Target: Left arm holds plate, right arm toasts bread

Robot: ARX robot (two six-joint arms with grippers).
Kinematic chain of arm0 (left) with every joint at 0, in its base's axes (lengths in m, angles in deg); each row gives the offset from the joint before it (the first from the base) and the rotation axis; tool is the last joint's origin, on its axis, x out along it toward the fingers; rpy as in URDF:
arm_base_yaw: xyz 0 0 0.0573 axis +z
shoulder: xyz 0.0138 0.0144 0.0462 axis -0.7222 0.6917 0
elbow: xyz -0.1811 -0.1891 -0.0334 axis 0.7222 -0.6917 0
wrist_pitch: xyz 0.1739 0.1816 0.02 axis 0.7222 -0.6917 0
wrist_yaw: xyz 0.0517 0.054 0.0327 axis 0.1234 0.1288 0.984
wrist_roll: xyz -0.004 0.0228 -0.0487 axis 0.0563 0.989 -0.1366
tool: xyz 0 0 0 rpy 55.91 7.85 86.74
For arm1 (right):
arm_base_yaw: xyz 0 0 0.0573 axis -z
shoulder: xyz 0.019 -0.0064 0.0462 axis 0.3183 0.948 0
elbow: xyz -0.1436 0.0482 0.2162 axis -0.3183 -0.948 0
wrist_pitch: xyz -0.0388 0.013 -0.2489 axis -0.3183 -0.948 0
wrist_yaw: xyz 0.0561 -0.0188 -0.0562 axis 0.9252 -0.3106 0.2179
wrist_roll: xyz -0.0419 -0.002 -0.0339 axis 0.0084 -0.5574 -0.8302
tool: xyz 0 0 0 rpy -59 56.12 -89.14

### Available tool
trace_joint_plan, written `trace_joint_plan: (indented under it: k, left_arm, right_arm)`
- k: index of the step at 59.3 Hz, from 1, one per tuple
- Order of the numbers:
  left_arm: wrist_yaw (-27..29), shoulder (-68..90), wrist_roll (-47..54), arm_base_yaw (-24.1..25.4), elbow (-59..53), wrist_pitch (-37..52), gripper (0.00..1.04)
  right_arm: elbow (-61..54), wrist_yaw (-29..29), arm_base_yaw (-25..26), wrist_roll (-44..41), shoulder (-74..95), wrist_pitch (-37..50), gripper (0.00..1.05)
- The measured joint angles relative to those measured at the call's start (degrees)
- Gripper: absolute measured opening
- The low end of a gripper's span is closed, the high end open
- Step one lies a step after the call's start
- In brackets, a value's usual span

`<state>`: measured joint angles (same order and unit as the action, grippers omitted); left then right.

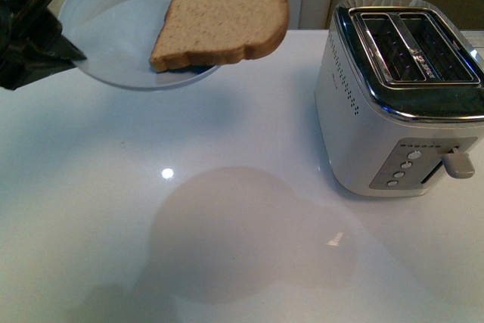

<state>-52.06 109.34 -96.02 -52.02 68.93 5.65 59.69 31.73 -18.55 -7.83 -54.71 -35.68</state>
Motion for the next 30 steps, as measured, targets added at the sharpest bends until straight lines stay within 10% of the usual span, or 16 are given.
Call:
trace_joint_plan:
  k: [30]
  left_arm:
    - [1.55,-0.68,-7.93,-15.23,8.94,-4.85,0.03]
  right_arm:
    - [0.00,0.00,-0.02,0.00,0.00,0.00,0.96]
